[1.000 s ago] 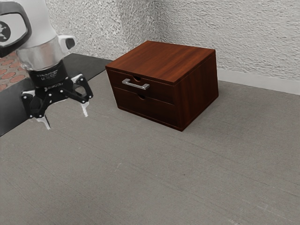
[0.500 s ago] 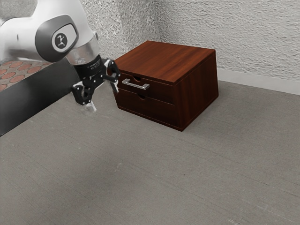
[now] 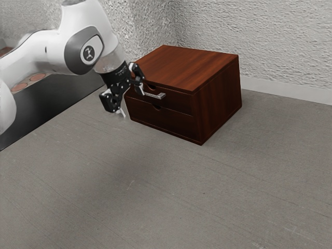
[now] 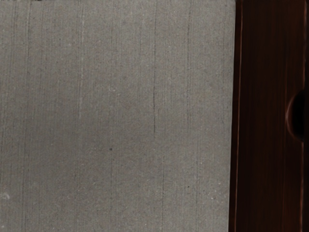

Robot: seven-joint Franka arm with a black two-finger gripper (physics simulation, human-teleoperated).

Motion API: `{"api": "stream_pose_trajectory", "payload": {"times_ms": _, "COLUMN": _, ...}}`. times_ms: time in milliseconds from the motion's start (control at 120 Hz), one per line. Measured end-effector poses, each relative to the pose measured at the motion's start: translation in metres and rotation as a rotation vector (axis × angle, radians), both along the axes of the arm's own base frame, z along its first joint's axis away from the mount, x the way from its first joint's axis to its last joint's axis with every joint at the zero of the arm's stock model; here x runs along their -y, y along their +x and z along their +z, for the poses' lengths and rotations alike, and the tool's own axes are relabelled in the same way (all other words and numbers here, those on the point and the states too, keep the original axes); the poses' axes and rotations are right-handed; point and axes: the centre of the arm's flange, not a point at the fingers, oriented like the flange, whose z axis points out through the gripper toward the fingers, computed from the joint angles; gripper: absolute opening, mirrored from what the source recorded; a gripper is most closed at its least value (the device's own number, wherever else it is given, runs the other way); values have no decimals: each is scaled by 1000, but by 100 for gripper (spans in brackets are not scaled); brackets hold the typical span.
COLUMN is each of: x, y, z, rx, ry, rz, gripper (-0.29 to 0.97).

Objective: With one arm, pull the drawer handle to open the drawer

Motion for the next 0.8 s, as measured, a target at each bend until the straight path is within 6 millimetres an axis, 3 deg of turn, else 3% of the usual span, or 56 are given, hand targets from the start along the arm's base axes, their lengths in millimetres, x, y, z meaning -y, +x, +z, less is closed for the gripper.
{"api": "stream_pose_trajectory", "payload": {"times_ms": 283, "x": -4, "y": 28, "z": -19, "rx": 31, "ry": -8, "rz": 9, "gripper": 68}}
{"api": "stream_pose_trajectory", "payload": {"times_ms": 800, "x": -15, "y": 40, "z": -29, "rx": 60, "ry": -8, "rz": 32, "gripper": 68}}
